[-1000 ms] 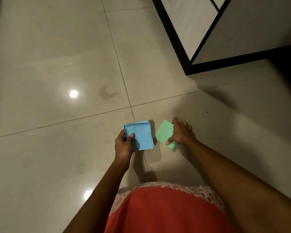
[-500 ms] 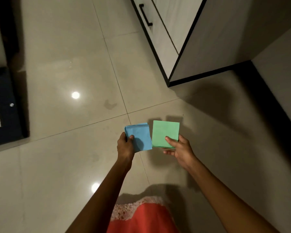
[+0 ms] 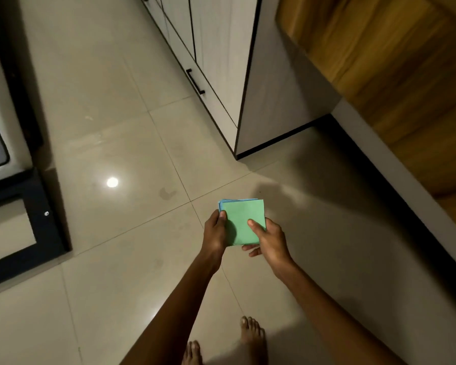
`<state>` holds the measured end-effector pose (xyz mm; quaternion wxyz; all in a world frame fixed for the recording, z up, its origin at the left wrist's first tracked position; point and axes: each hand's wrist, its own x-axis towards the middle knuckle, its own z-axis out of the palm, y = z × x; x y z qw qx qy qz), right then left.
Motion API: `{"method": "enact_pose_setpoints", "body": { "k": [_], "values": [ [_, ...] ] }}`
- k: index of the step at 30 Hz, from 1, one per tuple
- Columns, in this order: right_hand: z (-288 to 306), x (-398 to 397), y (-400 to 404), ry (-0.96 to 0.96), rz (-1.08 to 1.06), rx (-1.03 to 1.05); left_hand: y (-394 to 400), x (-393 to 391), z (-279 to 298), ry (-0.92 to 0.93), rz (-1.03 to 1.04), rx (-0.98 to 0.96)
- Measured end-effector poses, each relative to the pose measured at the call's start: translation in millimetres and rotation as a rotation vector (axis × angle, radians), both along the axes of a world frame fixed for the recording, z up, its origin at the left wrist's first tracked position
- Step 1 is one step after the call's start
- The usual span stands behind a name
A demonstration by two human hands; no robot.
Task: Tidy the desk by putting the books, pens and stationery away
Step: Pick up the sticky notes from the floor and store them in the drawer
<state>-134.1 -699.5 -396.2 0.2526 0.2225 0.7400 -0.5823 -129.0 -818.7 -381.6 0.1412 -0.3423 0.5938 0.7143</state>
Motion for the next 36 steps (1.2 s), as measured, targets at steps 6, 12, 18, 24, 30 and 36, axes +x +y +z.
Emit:
{"method": "enact_pose_setpoints", "body": {
  "k": [6, 12, 18, 24, 30, 36],
  "values": [
    [37.0, 21.9, 5.8, -0.024, -0.150, 0.143, 21.6, 12.4, 33.7, 0.065, -0.157, -0.019],
    [73.5, 33.9, 16.6, -0.098, -0.371, -0.009, 27.9, 20.6, 57.0, 0.083, -0.365, -0.031],
    [105.4, 59.1, 28.9, -0.121, -0.243, 0.453, 37.2, 31.8, 87.0, 0.079, -0.450, 0.065],
    [131.4, 75.4, 59.7, 0.019, -0.551, 0.242, 70.4, 45.9, 122.3, 0.073, -0.503, 0.203],
    [153.7, 105.6, 82.9, 0.103, -0.762, 0.180, 108.3, 68.2, 145.8, 0.092, -0.645, 0.223],
    [183.5, 150.2, 127.7, 0.071, -0.802, 0.095, 151.9, 91.4, 177.0, 0.130, -0.873, 0.136]
  ]
}}
